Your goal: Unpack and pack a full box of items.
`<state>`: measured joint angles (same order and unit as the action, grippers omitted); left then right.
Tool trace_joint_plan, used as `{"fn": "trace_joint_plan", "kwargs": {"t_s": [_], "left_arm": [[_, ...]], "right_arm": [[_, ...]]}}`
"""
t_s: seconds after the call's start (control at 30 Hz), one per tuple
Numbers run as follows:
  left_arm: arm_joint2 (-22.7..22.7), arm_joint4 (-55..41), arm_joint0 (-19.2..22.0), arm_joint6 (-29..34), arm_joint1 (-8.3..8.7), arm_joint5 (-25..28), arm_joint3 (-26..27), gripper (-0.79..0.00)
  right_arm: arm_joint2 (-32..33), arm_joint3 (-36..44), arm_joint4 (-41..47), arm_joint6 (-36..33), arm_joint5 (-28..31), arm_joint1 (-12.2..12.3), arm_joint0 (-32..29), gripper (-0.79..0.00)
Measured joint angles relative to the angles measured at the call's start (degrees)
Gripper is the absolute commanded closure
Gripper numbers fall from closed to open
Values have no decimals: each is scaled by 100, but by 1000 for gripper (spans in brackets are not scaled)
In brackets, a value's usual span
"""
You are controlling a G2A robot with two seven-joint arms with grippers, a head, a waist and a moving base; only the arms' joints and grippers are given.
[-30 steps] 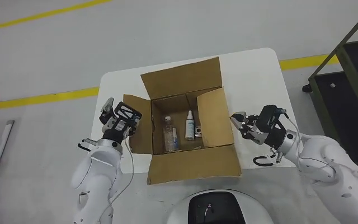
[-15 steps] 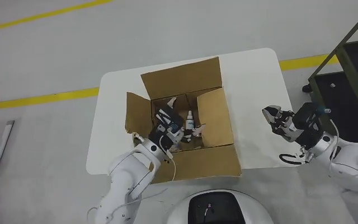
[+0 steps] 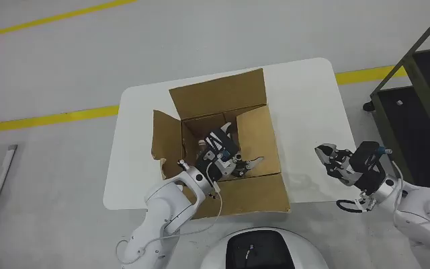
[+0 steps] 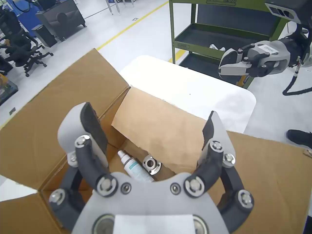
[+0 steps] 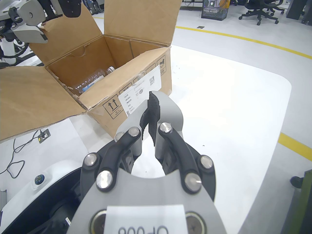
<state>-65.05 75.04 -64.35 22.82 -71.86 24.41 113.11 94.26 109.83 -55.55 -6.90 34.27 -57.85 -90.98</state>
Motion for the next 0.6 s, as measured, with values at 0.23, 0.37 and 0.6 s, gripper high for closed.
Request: {"fn": "trace_joint_plan", "kwargs": {"t_s": [0.23,0.37,0.6], "left_arm": [[73,-2310,-57,-123,-175,-1173,-726,-785],[187,-3306,234,90,-274,-1767,-1137,-785],[321,-4202,490,500,-367,-2319,-1803,-785]], "right_arm": [[-227,-164,-139,-40,20,-15,88,0],[-365,-262,-169,-119,31,-25,172,0],[-641,-429,-220,-222,16,-48,331,0]]}}
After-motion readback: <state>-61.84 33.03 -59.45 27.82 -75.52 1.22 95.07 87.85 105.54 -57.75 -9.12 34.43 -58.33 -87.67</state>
